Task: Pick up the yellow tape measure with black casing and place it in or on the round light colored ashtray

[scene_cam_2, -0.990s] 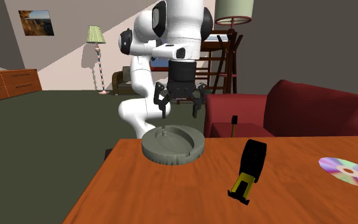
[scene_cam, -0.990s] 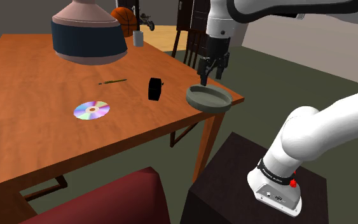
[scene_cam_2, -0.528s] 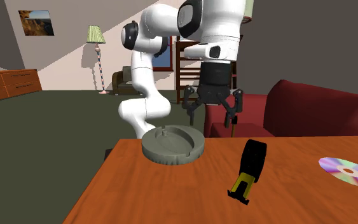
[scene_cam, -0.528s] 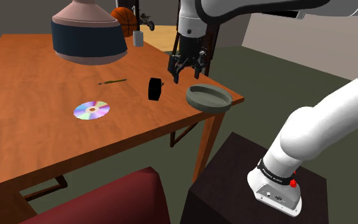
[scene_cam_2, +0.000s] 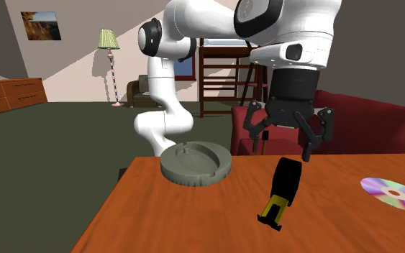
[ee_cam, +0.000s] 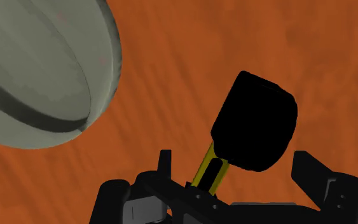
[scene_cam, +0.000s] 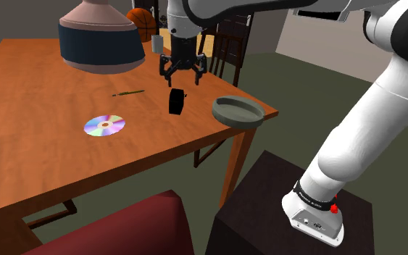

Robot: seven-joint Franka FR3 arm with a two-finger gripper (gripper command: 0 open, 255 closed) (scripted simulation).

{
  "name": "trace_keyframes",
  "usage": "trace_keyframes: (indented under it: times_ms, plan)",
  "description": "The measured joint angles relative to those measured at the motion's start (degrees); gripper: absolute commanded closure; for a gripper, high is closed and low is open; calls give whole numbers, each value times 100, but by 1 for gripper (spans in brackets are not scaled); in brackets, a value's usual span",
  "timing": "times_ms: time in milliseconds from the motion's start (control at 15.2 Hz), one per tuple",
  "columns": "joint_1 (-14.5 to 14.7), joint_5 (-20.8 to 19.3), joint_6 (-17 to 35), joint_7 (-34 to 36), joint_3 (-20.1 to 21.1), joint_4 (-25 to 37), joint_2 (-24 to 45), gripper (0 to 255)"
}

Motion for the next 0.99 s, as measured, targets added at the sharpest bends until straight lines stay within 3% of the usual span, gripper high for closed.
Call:
trace_keyframes:
  times_ms: [264, 594, 990]
  plan:
    - [10, -268, 133, 501, 85, 250, 409, 0]
    - [-2, -307, 488, 562, 76, -63, 455, 0]
    - [-6, -311, 552, 564, 71, -122, 457, 0]
